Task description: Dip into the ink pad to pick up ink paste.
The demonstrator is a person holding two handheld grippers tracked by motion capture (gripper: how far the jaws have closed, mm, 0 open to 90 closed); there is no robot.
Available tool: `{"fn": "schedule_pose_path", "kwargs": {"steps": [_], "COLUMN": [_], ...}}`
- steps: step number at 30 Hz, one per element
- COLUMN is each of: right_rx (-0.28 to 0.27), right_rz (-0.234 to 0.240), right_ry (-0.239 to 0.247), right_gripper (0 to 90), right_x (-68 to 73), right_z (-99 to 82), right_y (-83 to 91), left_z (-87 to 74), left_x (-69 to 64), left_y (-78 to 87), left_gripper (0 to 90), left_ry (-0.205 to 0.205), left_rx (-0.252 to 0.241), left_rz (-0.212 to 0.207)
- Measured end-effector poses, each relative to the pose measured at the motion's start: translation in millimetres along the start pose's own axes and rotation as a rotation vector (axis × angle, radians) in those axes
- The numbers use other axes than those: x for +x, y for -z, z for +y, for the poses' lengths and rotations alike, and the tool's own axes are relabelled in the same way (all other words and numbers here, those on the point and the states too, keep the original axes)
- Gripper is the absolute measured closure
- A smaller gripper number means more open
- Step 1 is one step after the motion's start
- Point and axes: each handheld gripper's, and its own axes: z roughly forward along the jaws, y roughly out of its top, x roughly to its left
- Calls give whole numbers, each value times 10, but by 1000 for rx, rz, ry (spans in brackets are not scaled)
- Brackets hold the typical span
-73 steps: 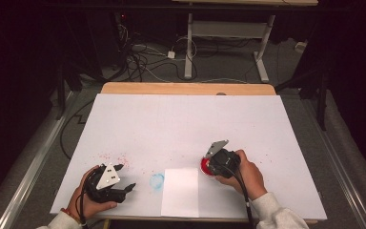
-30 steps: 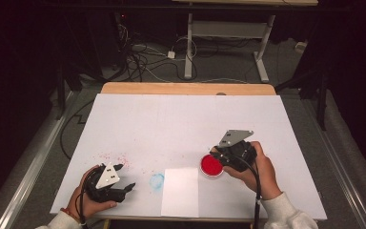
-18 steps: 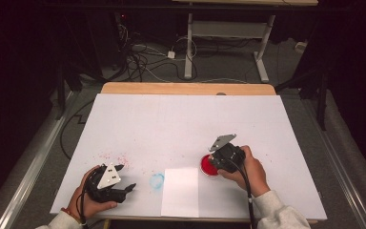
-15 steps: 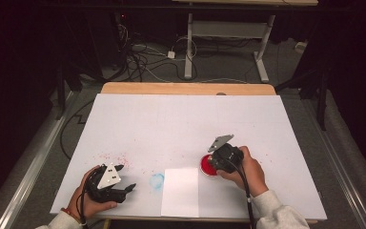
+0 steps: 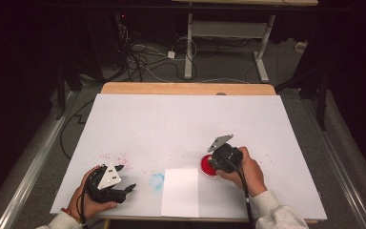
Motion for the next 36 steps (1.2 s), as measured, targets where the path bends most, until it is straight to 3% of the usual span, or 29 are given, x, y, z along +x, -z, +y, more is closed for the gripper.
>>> {"fn": "schedule_pose_path", "kwargs": {"steps": [9, 36], "right_rx": [0, -14], "right_rz": [-12, 13], "right_ry": [6, -14], "right_gripper": [763, 762], "right_x": [22, -15], "right_z": [-5, -30], "right_y": [-2, -5], "left_z": [3, -9], "left_x": [-8, 4], "left_y": [-2, 21], "left_gripper": [230, 230], "left_ry": [-2, 3], "left_rx": [1, -5], "left_rz": [-1, 2]}}
